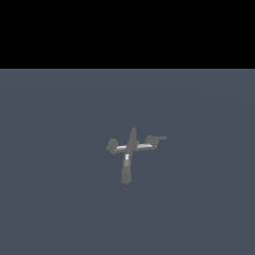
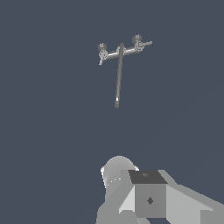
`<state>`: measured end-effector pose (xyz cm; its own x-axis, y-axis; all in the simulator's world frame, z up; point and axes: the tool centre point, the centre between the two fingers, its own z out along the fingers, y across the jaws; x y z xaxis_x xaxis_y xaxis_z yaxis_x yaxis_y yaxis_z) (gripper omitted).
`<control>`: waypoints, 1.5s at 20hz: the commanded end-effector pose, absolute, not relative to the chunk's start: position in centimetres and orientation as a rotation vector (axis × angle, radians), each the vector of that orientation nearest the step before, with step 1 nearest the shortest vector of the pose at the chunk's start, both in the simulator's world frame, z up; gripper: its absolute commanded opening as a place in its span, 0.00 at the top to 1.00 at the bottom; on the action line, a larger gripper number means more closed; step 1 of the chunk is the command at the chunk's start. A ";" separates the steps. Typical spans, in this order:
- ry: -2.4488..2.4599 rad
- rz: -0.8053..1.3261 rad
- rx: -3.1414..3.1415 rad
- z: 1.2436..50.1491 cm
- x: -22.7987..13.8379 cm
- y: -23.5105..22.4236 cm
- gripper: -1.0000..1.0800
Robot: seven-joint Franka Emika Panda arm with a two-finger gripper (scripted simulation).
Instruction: Turn on the faucet by rotating a designated handle.
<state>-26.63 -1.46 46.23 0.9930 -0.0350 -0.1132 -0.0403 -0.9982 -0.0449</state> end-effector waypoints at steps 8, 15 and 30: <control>0.106 0.171 -3.088 45.3 -26.0 -1.1 1.00; 0.248 0.162 -3.083 42.7 -24.1 -0.3 1.00; 0.768 0.125 -3.005 32.7 -16.4 1.2 1.00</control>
